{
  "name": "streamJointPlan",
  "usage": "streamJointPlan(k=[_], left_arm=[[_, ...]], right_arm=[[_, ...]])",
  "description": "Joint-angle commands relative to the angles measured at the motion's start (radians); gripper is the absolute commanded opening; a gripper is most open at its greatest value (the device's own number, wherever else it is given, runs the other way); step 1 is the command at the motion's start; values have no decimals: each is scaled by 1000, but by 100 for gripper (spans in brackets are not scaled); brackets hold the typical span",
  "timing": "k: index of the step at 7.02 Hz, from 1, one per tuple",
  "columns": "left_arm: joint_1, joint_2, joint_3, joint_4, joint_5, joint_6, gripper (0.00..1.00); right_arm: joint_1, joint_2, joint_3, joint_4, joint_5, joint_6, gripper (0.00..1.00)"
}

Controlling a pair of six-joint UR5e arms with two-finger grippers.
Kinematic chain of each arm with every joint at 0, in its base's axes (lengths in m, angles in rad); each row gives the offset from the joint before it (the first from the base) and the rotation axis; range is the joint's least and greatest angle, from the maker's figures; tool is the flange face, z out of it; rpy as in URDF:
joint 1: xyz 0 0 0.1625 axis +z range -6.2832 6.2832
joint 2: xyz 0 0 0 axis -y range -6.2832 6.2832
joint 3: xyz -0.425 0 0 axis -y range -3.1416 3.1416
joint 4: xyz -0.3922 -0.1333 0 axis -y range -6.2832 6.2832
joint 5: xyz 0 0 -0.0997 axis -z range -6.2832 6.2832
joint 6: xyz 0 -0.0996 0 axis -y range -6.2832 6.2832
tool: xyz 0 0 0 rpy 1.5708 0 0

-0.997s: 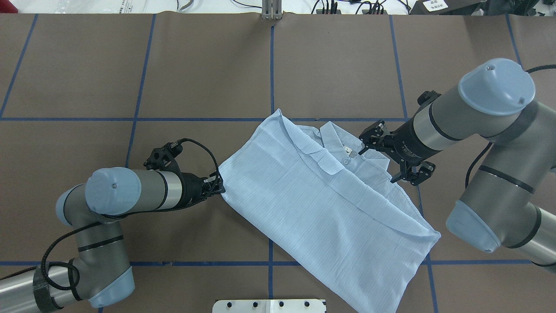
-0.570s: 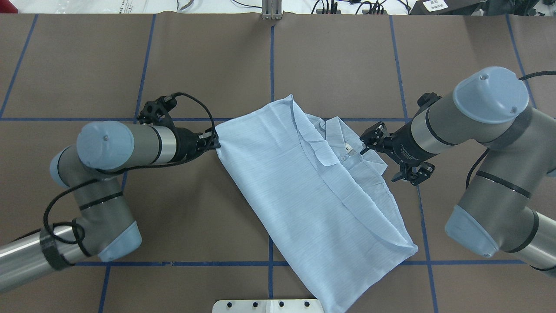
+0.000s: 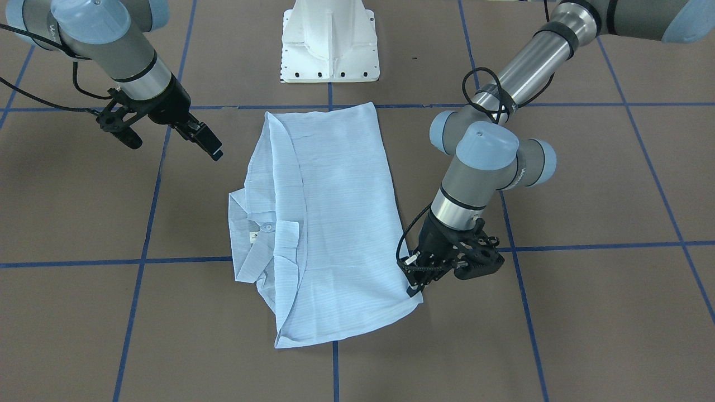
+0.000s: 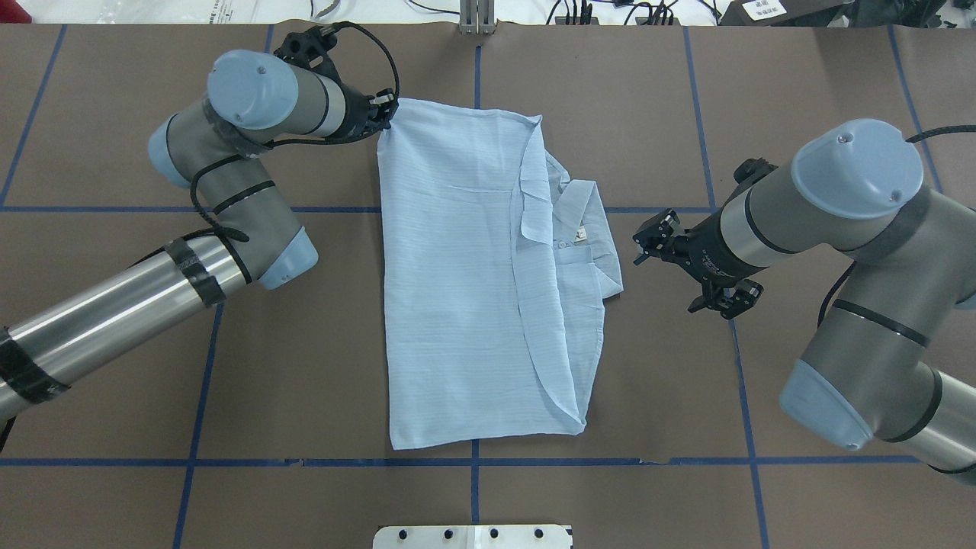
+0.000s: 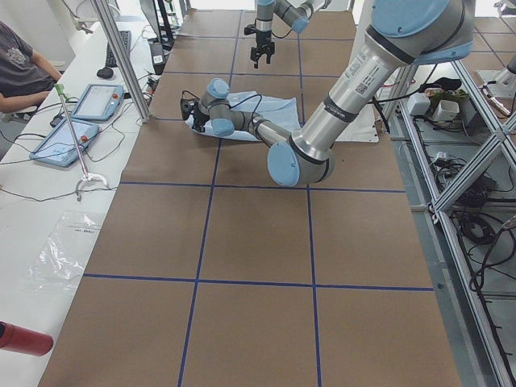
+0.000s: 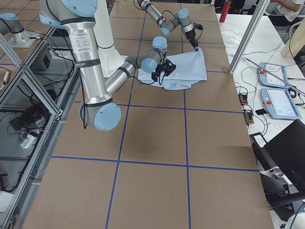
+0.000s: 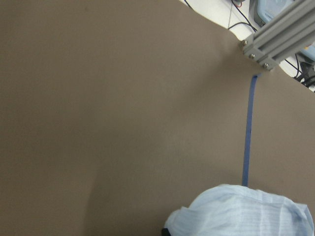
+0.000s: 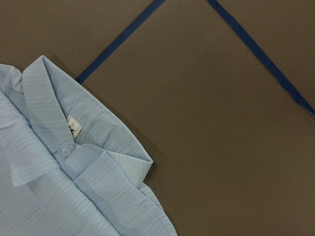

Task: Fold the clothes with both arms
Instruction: 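Pull the shirt side with the left gripper away from the robot to straighten it, then release the shirt and draw the left gripper back while the right adjusts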

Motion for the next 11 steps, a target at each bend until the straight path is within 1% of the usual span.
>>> streamJointPlan(k=[1,2,3,4,5,6,7,8,9,10,11], left_arm=[[-14,-50,121,-75,4,44,5],[-34,-48,121,-75,3,57,61],[-63,-39,98,-69,-3,111,100],[-75,13,-8,-22,-41,117,100],[-97,98,-140,32,-134,131,100],[-98,204,-284,39,-147,145,100],[-100,269,-370,43,-149,145,100],[-100,283,-403,45,-149,147,100],[-100,283,-403,45,-149,145,100],[-100,283,-405,45,-149,145,100],[-100,285,-411,45,-149,145,100]], right_arm=[[-2,6,-2,2,-35,2,100],[-2,8,-5,2,-53,2,100],[-17,9,-9,5,-75,3,100],[-38,29,-9,5,-98,0,100],[-79,79,-35,3,-146,8,100],[-151,95,-34,-3,-314,11,100],[-257,83,-38,-15,-423,-1,100],[-279,95,-31,-76,-434,-64,100],[-302,116,-31,-113,-435,-98,100],[-325,177,-53,-177,-444,-200,100],[-339,208,-70,-210,-444,-392,100]])
